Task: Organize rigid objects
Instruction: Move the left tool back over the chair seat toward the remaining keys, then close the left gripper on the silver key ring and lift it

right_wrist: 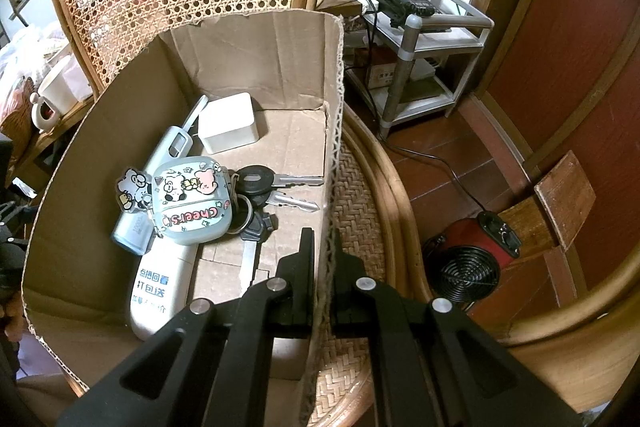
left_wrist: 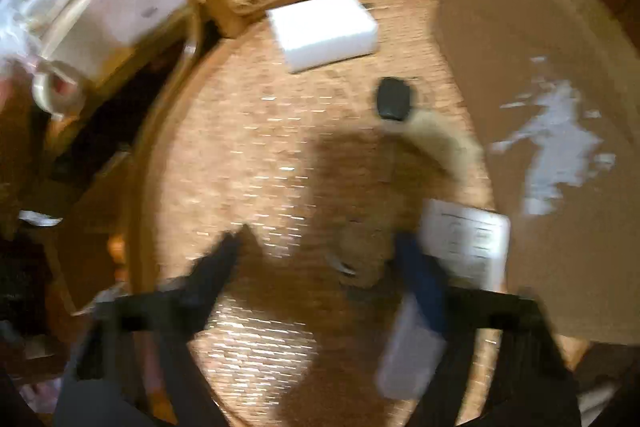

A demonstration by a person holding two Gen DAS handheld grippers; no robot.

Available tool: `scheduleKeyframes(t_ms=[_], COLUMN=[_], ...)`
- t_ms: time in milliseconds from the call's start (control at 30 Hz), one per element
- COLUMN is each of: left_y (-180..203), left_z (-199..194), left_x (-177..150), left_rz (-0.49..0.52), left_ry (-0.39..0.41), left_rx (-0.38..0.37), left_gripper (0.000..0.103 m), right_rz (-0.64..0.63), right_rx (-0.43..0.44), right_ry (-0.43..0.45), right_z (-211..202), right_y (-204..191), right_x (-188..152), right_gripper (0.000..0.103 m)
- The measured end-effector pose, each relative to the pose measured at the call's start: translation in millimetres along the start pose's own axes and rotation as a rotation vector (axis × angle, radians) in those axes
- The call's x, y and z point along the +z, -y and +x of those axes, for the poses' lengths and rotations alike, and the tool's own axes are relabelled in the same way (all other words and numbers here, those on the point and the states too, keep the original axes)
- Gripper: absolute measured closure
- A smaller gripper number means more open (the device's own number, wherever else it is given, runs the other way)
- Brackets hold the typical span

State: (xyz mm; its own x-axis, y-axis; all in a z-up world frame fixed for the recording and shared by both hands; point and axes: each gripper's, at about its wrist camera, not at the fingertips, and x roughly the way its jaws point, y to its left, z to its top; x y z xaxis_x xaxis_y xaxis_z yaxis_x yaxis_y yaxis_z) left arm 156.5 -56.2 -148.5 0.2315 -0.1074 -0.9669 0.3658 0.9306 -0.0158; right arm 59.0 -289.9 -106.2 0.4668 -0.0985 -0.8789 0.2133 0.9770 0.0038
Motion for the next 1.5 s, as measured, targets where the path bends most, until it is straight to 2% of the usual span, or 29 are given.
scheduleKeyframes(t_ms=[67, 100, 300, 400, 700, 833, 1000, 1133, 1233, 1500], left_y=[3, 5, -4, -12, -27, -23, -15, -16, -12, 1], left_z=[-4, -5, -6, -7, -30, -38, -58, -68, -77, -111], left_x=[0, 0, 3, 5, 5, 5, 2, 5, 4, -1], left_rz=[0.013, 0.025, -0.031, -0.043, -0.082, -0.092, -0.132, -0.158, -0.149, -0.169], left_ry=[-0.006, -0.001, 0.008, 0.014, 0.089, 0.118, 0.223, 0.248, 0.277, 0.398], left_rx=[0.005, 0.004, -0.034, -0.028, -0.044, -0.010, 0.108, 0.090, 0.112, 0.102], left_gripper=[0.074, 0.075, 0.076, 0.076, 0.076, 0.076, 0.076, 0.076, 0.076, 0.076], right_rz=[0.001, 0.001, 0.004, 0.002, 0.002, 0.001, 0.001, 0.000, 0.000, 0.000], right_rx=[-0.001, -0.001, -0.001, -0.003, -0.001, -0.001, -0.001, 0.001, 0.000, 0.001], right_ry=[0.000, 0.000, -0.001, 0.000, -0.001, -0.001, -0.002, -0.004, -0.004, -0.004], right_z=[0, 0, 0, 0, 0, 0, 1, 1, 1, 1], right_y=[0, 0, 1, 0, 0, 0, 0, -1, -1, 0], right_x=[0, 0, 0, 0, 0, -1, 0, -1, -1, 0], right_gripper=[0.096, 0.096, 0.096, 0.096, 0.096, 0.096, 0.096, 0.096, 0.096, 0.096])
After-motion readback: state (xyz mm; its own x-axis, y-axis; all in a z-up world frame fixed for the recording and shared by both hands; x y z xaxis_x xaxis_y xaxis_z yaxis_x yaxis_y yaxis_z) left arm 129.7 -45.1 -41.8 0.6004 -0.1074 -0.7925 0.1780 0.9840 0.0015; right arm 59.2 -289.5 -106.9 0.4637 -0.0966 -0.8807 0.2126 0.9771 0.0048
